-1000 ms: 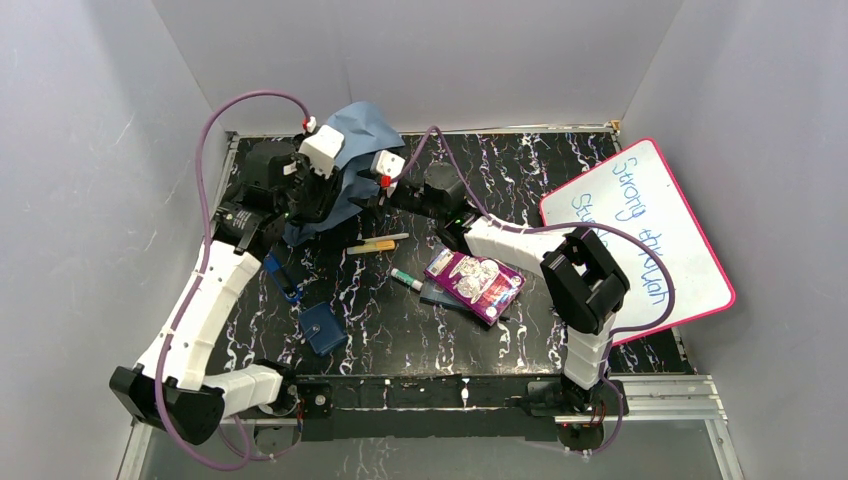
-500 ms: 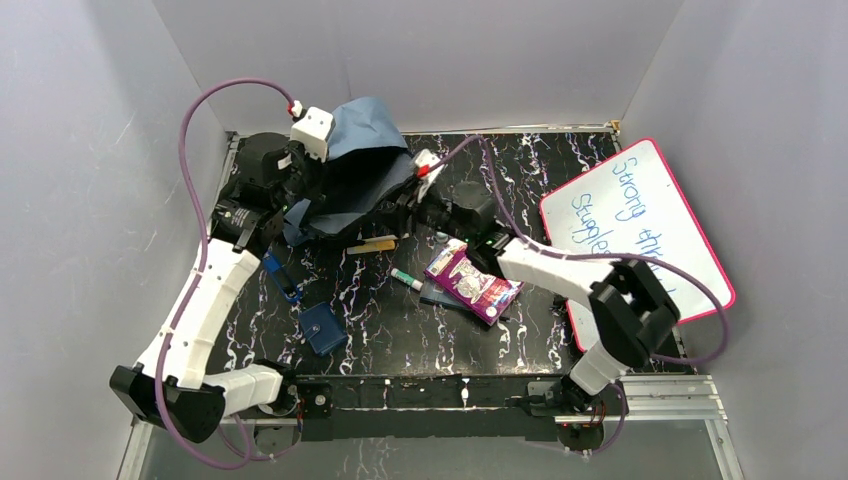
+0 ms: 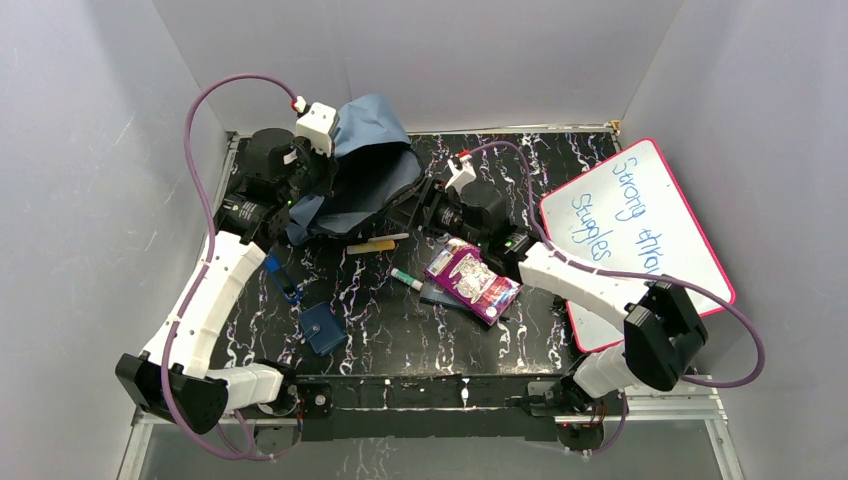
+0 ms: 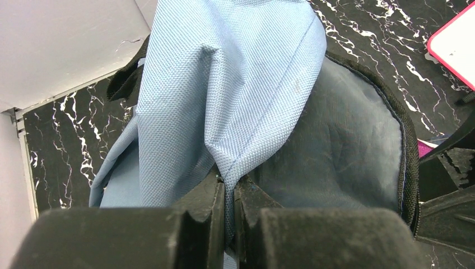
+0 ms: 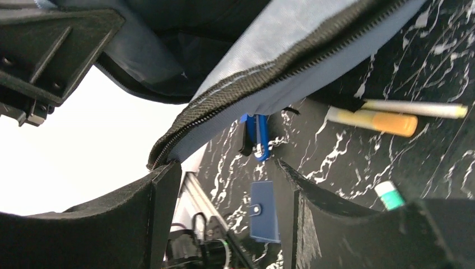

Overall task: Pack the student bag
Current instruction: Adjust the student bag at the center of the board.

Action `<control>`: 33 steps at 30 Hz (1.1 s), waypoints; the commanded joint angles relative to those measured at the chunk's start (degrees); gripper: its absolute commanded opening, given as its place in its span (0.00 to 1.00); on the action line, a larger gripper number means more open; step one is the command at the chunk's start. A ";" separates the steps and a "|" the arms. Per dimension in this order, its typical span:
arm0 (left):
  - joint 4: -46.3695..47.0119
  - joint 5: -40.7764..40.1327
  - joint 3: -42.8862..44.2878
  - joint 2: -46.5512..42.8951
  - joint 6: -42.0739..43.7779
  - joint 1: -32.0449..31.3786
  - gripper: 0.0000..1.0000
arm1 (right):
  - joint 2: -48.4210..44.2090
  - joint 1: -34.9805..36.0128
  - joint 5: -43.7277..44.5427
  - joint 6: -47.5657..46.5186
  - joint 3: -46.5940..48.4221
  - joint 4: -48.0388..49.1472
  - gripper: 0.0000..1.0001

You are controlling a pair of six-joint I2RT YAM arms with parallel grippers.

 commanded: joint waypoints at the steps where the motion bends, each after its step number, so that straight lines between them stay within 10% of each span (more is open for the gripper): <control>1: 2.72 1.39 1.54 -0.60 -0.49 -0.09 0.00 | -3.96 0.10 2.30 12.23 1.02 -1.49 0.70; 20: 3.37 5.34 -0.50 -1.84 -0.78 -0.11 0.00 | -4.49 -0.31 12.49 14.29 1.90 -7.19 0.70; 26: 3.46 12.19 -2.72 -3.75 2.80 -0.21 0.13 | -2.23 -0.84 11.40 14.25 0.46 -6.75 0.60; 33: 3.44 11.95 -4.32 -4.89 3.96 -0.13 0.00 | -2.78 -0.88 10.05 11.25 -1.94 -6.95 0.35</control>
